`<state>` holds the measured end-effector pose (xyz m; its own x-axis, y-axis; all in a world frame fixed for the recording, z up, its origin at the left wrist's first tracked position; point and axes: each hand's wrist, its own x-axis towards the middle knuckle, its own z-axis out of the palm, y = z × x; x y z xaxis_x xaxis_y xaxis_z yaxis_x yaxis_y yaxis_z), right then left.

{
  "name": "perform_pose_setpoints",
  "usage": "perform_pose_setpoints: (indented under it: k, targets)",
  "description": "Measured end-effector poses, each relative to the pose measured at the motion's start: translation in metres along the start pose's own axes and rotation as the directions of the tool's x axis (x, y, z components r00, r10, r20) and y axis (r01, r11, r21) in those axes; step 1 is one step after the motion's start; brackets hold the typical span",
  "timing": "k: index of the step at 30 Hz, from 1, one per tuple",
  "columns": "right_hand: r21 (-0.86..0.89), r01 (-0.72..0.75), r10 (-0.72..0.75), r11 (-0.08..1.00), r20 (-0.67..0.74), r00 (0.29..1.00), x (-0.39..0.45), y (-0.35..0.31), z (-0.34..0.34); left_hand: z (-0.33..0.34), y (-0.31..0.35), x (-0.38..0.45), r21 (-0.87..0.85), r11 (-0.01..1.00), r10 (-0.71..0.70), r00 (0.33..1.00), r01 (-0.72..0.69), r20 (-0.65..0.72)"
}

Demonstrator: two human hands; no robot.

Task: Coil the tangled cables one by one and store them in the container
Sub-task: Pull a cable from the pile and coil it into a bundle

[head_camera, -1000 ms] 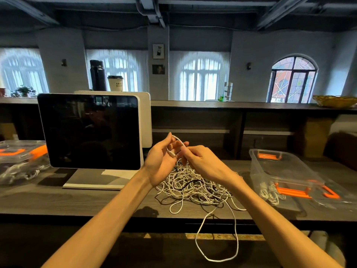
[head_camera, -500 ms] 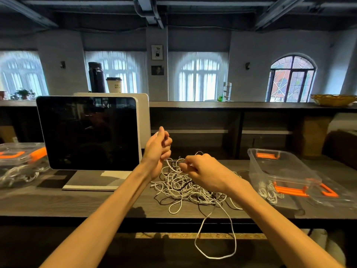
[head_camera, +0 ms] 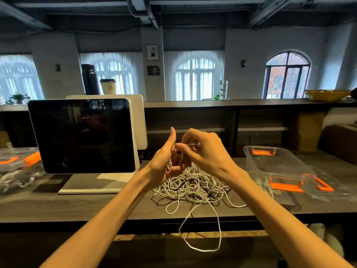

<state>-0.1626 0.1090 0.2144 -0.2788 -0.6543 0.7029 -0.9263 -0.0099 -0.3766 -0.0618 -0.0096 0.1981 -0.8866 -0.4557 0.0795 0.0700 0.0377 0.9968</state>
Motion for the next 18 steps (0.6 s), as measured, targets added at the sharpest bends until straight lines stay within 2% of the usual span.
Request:
perform_pose_setpoints:
  k: [3, 5, 9, 11, 13, 15, 18]
  targets:
    - [0.021, -0.057, 0.059, 0.998, -0.078, 0.995, 0.0, 0.005, 0.003, -0.001, 0.003, -0.002, -0.104, 0.995, 0.015, 0.995, -0.005, 0.1]
    - [0.037, -0.093, 0.097, 0.995, -0.096, 0.991, 0.0, 0.009, 0.003, -0.003, 0.002, -0.001, -0.168, 0.985, 0.052, 0.991, -0.031, 0.12]
    - [0.137, -0.225, 0.23, 0.965, -0.023, 0.973, -0.006, 0.015, 0.005, -0.005, 0.001, 0.005, -0.242, 0.96, 0.134, 0.99, -0.141, -0.045]
    - [0.215, -0.287, 0.288, 0.933, 0.026, 0.957, -0.014, 0.018, 0.008, -0.009, 0.001, 0.01, -0.315, 0.934, 0.125, 0.979, -0.17, -0.159]
    - [0.265, -0.287, 0.289, 0.921, 0.035, 0.957, -0.022, 0.018, 0.012, -0.013, 0.0, 0.013, -0.359, 0.916, 0.103, 0.969, -0.181, -0.227]
    - [0.211, -0.227, 0.232, 0.951, 0.001, 0.973, -0.027, 0.016, 0.019, -0.012, -0.001, 0.014, -0.35, 0.921, 0.093, 0.968, -0.172, -0.232]
    - [-0.005, -0.149, 0.149, 0.989, -0.01, 0.989, -0.027, 0.01, 0.029, -0.004, -0.004, 0.012, -0.306, 0.941, 0.094, 0.979, -0.146, -0.18]
